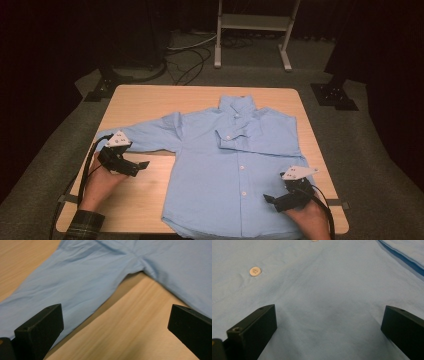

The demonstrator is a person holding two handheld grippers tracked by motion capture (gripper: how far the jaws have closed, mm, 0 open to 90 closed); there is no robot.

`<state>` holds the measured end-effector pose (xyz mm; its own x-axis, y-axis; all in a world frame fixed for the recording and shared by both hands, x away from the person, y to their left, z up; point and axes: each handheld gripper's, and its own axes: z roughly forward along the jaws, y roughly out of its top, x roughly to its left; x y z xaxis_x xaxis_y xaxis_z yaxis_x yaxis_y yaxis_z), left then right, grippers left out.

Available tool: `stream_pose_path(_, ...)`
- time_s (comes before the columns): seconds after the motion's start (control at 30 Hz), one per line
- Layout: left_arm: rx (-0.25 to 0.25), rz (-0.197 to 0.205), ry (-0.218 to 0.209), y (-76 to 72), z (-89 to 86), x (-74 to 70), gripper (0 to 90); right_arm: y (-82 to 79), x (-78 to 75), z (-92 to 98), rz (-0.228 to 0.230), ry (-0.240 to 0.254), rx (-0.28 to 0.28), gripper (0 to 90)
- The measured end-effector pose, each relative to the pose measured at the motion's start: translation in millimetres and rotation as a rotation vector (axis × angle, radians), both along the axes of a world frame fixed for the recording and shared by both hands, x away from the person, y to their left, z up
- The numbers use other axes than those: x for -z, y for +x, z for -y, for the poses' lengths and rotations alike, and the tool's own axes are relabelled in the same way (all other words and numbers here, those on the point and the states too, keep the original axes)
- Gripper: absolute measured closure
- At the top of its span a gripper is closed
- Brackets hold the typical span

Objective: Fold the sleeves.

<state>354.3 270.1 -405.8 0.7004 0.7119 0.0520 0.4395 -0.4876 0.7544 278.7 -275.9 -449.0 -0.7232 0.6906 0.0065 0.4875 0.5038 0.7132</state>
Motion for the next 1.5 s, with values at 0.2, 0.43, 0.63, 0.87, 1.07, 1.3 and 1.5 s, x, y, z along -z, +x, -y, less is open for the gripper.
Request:
stream_pose_path(0.2,-0.064,-0.003,0.014,12.0,-17.0,0.5,0.0,0.0,0.0,-0.1,0.000,0.000,0.000,0.1)
stream_pose_path(0.43,-0.148,-0.005,-0.008,23.2,-43.5,6.5,0.0,0.0,0.0,-0.1,0.000,-0.001,0.001,0.1)
stream_pose_path(0.63,-0.222,-0.020,0.008,29.1,-67.8,13.9,0.0,0.0,0.0,0.1,0.001,-0.001,-0.001,0.1)
stream_pose_path(0.87,-0.288,-0.018,0.010,35.1,-94.9,18.5,0.0,0.1,-0.1,0.2,0.001,-0.003,-0.001,0.0)
stream_pose_path(1.07,-0.315,-0.045,0.005,39.2,-110.5,23.3,0.0,0.7,-0.1,0.3,0.001,-0.003,-0.005,0.1)
stream_pose_path(1.3,-0.316,-0.082,-0.032,43.4,-112.6,24.7,1.9,1.0,-0.1,0.3,0.001,-0.003,-0.006,0.1)
stream_pose_path(1.5,-0.312,-0.097,-0.008,46.6,-107.9,27.2,5.9,0.8,-0.1,0.1,0.000,-0.002,-0.004,0.1)
